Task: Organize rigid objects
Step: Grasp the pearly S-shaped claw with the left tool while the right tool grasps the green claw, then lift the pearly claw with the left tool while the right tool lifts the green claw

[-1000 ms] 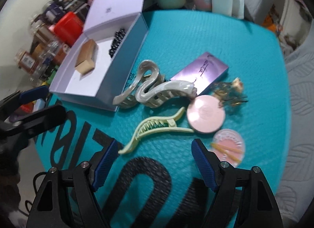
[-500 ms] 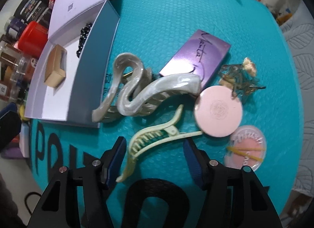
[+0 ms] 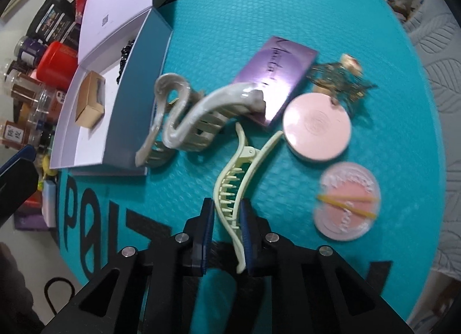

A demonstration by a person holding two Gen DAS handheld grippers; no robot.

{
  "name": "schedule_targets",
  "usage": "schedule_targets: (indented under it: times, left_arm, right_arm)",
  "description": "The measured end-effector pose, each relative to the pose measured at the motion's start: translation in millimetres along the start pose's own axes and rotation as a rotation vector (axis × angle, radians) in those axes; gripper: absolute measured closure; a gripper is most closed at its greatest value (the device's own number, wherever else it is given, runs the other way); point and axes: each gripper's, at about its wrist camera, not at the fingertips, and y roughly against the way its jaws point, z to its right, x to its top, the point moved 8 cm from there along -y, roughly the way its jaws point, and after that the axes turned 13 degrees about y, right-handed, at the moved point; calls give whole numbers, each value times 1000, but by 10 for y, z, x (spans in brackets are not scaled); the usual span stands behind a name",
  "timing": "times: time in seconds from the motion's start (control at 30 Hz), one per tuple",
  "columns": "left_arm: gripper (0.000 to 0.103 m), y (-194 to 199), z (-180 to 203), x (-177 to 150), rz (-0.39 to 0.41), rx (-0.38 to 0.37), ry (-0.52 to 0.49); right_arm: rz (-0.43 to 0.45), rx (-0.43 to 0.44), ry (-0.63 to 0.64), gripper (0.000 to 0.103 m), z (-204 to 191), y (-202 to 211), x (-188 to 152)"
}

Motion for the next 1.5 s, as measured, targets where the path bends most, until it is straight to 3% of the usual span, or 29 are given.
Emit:
schedule_targets:
  times: [0.13, 0.3, 0.47, 0.6, 0.8, 0.97, 1.1, 1.3, 1.5]
  left_arm:
    - [1, -48, 240, 8, 8, -54, -46]
    - [10, -198, 500, 69, 4, -116, -118]
    - [22, -426, 674, 122, -39, -163, -219]
    - [22, -628, 778, 104, -103, -197, -304]
    - [22, -909, 886, 75, -149, -141, -478]
    - [22, -1081, 939, 55, -197, -162, -479]
    - [42, -1144, 958, 33, -191, -141, -480]
    - [48, -1050, 954, -70, -199, -131, -464]
    - [51, -1029, 848, -291, -250, -73, -419]
  right_arm:
    - [-3, 12, -19, 85, 121, 78, -93]
    - [-13, 25, -19, 85, 242, 127, -162]
    - [-8, 36, 17, 85, 272, 139, -186]
    - [-13, 32, 32, 84, 267, 121, -191]
    - [-30, 50, 23, 84, 243, 84, -146]
    - [-32, 59, 39, 83, 256, 58, -110]
    - [-31, 58, 52, 83, 265, 56, -109]
    - [-24, 59, 70, 82, 240, 35, -128]
    - [-8, 76, 80, 83, 254, 63, -219]
